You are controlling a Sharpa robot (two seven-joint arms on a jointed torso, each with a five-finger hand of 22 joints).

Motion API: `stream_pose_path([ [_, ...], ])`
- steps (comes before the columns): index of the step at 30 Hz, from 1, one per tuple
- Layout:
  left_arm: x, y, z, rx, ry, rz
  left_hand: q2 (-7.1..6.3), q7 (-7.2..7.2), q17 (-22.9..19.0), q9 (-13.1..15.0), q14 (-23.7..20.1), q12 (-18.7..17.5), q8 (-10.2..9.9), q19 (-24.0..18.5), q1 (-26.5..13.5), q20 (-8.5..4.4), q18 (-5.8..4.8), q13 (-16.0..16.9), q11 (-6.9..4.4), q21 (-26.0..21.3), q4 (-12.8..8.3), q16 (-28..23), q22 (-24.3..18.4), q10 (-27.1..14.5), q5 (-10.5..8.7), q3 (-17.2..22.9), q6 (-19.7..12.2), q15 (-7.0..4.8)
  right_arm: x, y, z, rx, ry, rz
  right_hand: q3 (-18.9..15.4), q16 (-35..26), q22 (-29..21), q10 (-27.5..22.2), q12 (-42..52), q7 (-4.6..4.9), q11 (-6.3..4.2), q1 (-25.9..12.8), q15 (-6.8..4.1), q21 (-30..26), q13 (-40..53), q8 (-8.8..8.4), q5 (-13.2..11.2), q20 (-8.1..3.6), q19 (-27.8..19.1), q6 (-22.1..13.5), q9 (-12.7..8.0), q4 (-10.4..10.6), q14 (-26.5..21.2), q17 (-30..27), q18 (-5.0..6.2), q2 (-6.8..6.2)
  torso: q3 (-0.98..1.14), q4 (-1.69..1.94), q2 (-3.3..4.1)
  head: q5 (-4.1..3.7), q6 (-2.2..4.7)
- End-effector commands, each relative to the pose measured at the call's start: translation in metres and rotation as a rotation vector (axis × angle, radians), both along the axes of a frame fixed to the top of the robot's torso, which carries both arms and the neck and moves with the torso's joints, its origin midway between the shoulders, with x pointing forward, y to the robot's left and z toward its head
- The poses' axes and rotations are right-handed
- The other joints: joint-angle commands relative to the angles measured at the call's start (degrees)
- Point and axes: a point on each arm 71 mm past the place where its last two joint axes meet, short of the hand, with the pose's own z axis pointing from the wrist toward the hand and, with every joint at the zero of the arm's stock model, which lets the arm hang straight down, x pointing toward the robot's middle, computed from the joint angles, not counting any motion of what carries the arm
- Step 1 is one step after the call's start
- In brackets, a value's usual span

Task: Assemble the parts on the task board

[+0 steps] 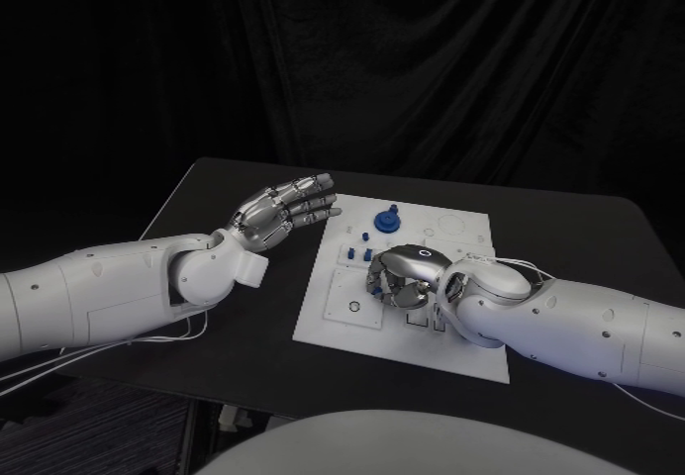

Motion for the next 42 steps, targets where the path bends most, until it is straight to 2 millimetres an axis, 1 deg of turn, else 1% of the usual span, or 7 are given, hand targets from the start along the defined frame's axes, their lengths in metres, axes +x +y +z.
stream_pose_path([
  [1,-0.001,-0.002,0.000,-0.013,-0.002,-0.014,-0.07,0.58,0.0,0.0,-0.2,0.3,0.2,-0.1,-0.7,-0.08,-0.61,0.0,0.17,0.2,-0.1,0.1,-0.1,-0.4,0.04,0.4,0.1,0.24,-0.001,0.000,-0.003,-0.010,0.005,0.006,-0.1,-0.3,2.8,1.0,0.2,-0.04,-0.78,0.0,-0.26,-0.2,0.0,0.08,-0.3,0.03,-0.3,-0.3,0.1,-0.2,0.0,-0.1,-0.12,0.29,-0.01,0.02,-0.01,-0.01,-0.01],
  [14,0.000,-0.003,-0.001,-0.011,0.003,-0.019,-0.04,0.63,0.0,0.0,-0.2,0.4,0.3,-0.1,-0.8,-0.08,-0.62,0.0,0.18,0.2,-0.1,0.1,-0.1,-0.4,0.00,0.6,0.1,0.25,0.000,0.000,-0.005,-0.030,0.017,-0.007,-0.1,-0.9,2.2,-0.2,-0.6,0.32,-0.33,-0.8,0.07,-2.3,0.0,-0.94,-1.8,0.20,-1.3,-2.1,0.2,0.2,-0.5,-0.3,0.08,0.09,-0.04,0.05,-0.03,-0.04,-0.01],
  [17,0.000,-0.003,-0.001,-0.010,0.003,-0.019,-0.04,0.63,0.0,0.0,-0.2,0.4,0.3,-0.1,-0.8,-0.08,-0.62,0.0,0.18,0.2,-0.1,0.1,-0.1,-0.4,0.00,0.6,0.1,0.25,0.000,-0.001,-0.005,-0.034,0.019,-0.013,0.2,-1.2,1.7,-4.5,-3.5,1.35,1.00,-1.8,1.02,-4.3,-0.9,-3.84,-3.6,0.89,-2.2,-6.3,-0.8,1.0,-0.8,-0.3,0.17,-0.51,-0.03,-0.01,-0.04,-0.01,-0.01],
  [20,0.000,-0.003,-0.001,-0.010,0.004,-0.019,-0.04,0.63,0.0,0.0,-0.2,0.4,0.3,-0.1,-0.8,-0.08,-0.62,0.0,0.18,0.2,-0.1,0.1,-0.1,-0.4,0.00,0.6,0.1,0.25,0.000,-0.001,-0.005,-0.035,0.018,-0.017,-0.1,-1.1,0.8,-10.4,-7.3,0.87,2.52,-2.7,2.34,-7.1,-2.4,-7.36,-6.4,2.03,-3.2,-11.3,-2.6,1.9,-1.5,-0.3,0.47,-1.51,-0.04,0.01,-0.04,-0.06,-0.01],
  [25,0.000,-0.003,-0.001,-0.008,0.005,-0.019,0.01,0.65,0.0,0.0,-0.2,0.5,0.3,-0.1,-0.9,-0.08,-0.62,0.1,0.20,0.2,-0.1,0.1,-0.1,-0.3,-0.02,0.7,0.1,0.25,0.001,-0.001,-0.005,-0.031,0.014,-0.020,-3.1,-0.8,-0.1,-14.5,-8.3,0.26,3.24,-3.8,3.11,-9.7,-2.9,-9.21,-8.8,3.06,-3.9,-13.8,-4.2,3.2,-2.2,-0.1,0.81,-1.88,-0.03,0.02,-0.05,-0.11,-0.01],
  [36,0.000,-0.001,-0.002,-0.002,0.009,-0.018,0.03,0.67,0.0,0.0,-0.2,0.5,0.3,0.0,-0.9,-0.08,-0.63,0.1,0.20,0.2,-0.1,0.2,-0.1,-0.3,-0.04,0.8,0.1,0.26,0.002,-0.007,0.002,0.016,-0.029,-0.038,-6.1,-0.3,-0.6,-16.0,-7.2,0.19,3.46,-4.2,3.43,-11.2,-2.7,-9.43,-11.2,3.49,-3.9,-13.9,-5.2,4.5,-2.7,0.0,0.97,-1.77,0.03,0.03,-0.05,-0.61,-0.01],
  [42,0.000,0.000,-0.002,0.000,0.010,-0.015,0.04,0.68,0.0,0.0,-0.2,0.6,0.3,0.0,-1.0,-0.08,-0.63,0.1,0.22,0.2,-0.1,0.2,-0.1,-0.3,-0.04,0.9,0.1,0.27,0.003,-0.021,0.025,0.051,-0.073,-0.056,-7.0,0.2,-0.5,-15.1,-5.6,1.01,3.15,-2.6,3.14,-10.7,-2.4,-8.62,-9.1,3.32,-3.0,-11.9,-5.6,4.5,-2.6,0.1,0.91,-1.23,0.03,-0.02,-0.09,-0.84,-0.01],
])
